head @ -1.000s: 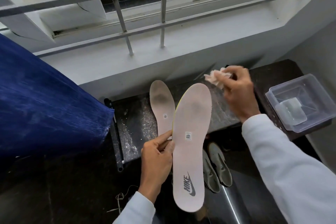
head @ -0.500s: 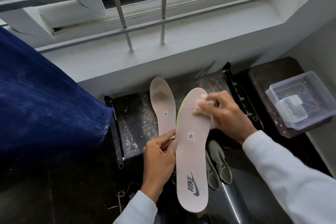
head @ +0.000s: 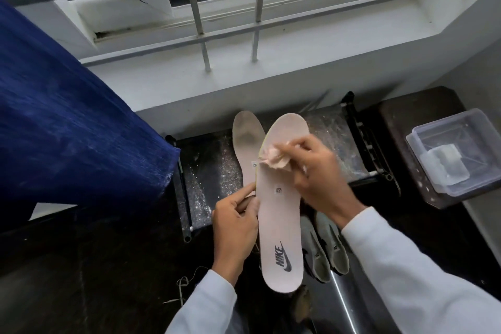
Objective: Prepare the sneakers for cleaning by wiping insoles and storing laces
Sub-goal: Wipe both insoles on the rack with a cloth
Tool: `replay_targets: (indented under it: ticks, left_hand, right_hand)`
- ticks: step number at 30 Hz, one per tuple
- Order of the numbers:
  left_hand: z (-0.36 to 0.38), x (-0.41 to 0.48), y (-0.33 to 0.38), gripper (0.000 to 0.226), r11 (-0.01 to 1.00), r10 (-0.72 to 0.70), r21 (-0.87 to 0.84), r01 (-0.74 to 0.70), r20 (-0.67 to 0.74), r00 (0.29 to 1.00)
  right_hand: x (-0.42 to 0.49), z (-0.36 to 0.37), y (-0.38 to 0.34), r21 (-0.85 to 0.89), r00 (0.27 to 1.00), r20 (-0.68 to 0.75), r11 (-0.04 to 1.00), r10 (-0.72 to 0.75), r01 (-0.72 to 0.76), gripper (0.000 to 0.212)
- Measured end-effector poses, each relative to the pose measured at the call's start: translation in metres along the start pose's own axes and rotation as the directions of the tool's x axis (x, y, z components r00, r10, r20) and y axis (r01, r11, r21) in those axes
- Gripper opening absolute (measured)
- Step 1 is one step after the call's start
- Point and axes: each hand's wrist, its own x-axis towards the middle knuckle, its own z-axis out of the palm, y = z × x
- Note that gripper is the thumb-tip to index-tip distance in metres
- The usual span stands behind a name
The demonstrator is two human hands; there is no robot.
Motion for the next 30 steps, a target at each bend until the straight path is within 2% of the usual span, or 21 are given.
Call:
replay_targets:
  ticks: [2, 5, 8, 11, 14, 16, 20, 23, 25, 30]
  left_hand:
    - [-0.003, 0.007, -0.003, 0.034, 1.0, 0.011, -0.015, -0.011, -0.038, 0.999]
    - [-0.011, 0.019, -0.001, 0.031, 0.998, 0.005, -0.059, -0.012, -0.104, 0.995]
    - [-0.021, 0.033, 0.004, 0.033, 0.996, -0.001, -0.086, -0.013, -0.169, 0.986]
    - [-0.034, 0.048, 0.009, 0.034, 0.997, 0.033, -0.067, -0.05, -0.232, 0.972]
    - [-0.047, 0.06, 0.015, 0.035, 0.997, 0.059, -0.028, -0.07, -0.273, 0.96]
    - [-0.054, 0.064, 0.02, 0.035, 0.997, 0.077, -0.002, -0.081, -0.296, 0.952]
    - [-0.055, 0.059, 0.021, 0.036, 0.994, 0.109, 0.052, -0.098, -0.288, 0.951]
    - [-0.05, 0.05, 0.019, 0.036, 0.991, 0.123, 0.076, -0.107, -0.267, 0.956]
    - [-0.045, 0.043, 0.016, 0.035, 0.991, 0.131, 0.057, -0.121, -0.259, 0.957]
    - [-0.044, 0.046, 0.015, 0.034, 0.99, 0.085, -0.077, -0.115, -0.323, 0.943]
  right_hand:
    - [-0.01, 0.017, -0.008, 0.038, 0.991, 0.133, 0.999, 0.02, -0.026, 0.035]
    - [-0.026, 0.029, -0.026, 0.101, 0.979, 0.205, 0.995, 0.004, -0.025, 0.032]
    - [-0.044, 0.029, -0.042, 0.102, 0.947, 0.307, 0.993, -0.091, 0.063, 0.031]
    - [-0.064, 0.023, -0.037, 0.086, 0.881, 0.446, 0.987, -0.158, 0.133, 0.038]
    - [-0.068, 0.01, -0.022, 0.036, 0.852, 0.515, 0.995, -0.099, 0.093, 0.041]
    - [-0.052, -0.003, -0.02, 0.068, 0.882, 0.47, 0.998, -0.034, 0.003, 0.037]
    - [0.015, -0.022, -0.029, 0.139, 0.987, 0.157, 0.989, 0.028, -0.051, 0.03]
    - [0.069, -0.007, -0.024, 0.123, 0.996, -0.027, 0.989, 0.09, -0.086, 0.024]
    - [0.093, 0.009, -0.018, 0.101, 0.99, -0.038, 0.986, 0.136, -0.131, 0.029]
    - [0.061, 0.043, -0.021, 0.031, 0.982, 0.182, 0.998, 0.051, -0.058, 0.021]
